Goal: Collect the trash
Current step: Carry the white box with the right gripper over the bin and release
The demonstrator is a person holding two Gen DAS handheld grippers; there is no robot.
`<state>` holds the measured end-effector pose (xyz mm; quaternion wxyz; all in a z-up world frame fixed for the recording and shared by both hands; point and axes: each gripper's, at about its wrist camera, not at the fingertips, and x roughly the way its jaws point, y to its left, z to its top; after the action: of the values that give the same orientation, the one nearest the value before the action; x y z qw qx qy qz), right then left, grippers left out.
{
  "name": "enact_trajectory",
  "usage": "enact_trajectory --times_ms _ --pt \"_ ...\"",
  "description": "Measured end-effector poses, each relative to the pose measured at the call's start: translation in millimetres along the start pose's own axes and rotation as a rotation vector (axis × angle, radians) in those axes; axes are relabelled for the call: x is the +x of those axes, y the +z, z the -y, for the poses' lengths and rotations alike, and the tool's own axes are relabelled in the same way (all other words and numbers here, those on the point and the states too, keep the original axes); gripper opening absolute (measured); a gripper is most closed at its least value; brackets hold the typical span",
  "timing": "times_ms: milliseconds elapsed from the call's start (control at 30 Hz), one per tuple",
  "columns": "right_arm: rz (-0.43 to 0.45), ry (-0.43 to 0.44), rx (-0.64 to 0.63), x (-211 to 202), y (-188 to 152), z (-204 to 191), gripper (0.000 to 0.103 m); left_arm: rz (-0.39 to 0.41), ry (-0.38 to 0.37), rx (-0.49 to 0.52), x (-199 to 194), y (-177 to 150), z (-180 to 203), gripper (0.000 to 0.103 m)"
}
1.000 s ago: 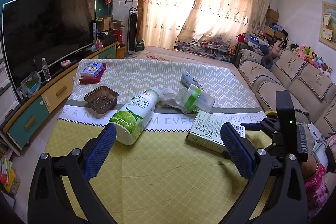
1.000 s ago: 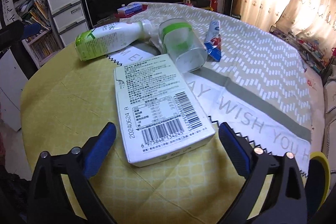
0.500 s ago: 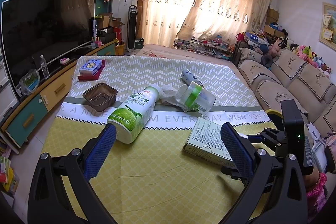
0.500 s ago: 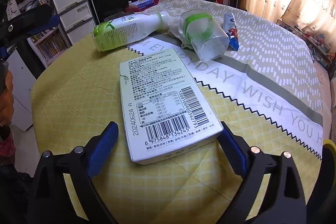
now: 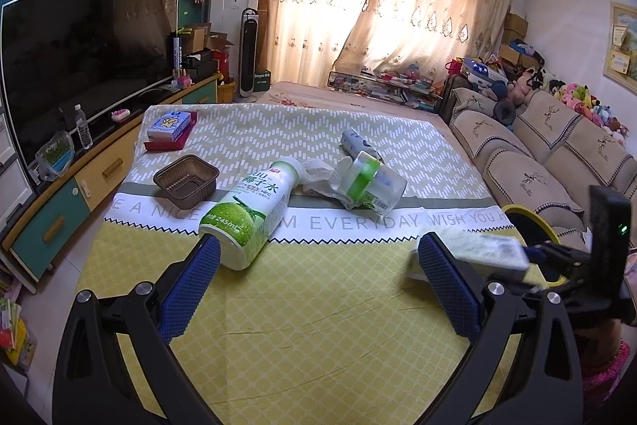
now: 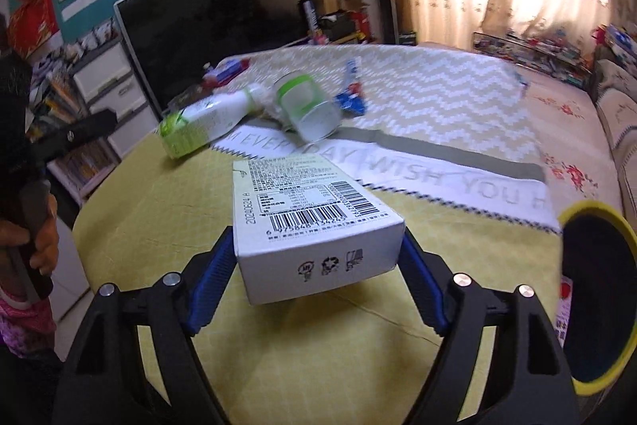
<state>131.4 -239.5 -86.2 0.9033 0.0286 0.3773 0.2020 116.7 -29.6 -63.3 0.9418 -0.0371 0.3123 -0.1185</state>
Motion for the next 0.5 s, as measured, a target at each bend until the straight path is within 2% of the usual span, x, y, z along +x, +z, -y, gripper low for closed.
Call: enact_trajectory --times_ms 300,500 --pt "0.117 -0.106 0.127 -56.0 -9.9 50.2 0.074 -0.008 -0.011 0.03 3.1 0.5 13.6 0.098" --pt "0.157 -0.282 0.26 -82.6 -24.8 104.7 0.074 -0.007 -0.015 0.045 3.0 1.4 19.6 0.098"
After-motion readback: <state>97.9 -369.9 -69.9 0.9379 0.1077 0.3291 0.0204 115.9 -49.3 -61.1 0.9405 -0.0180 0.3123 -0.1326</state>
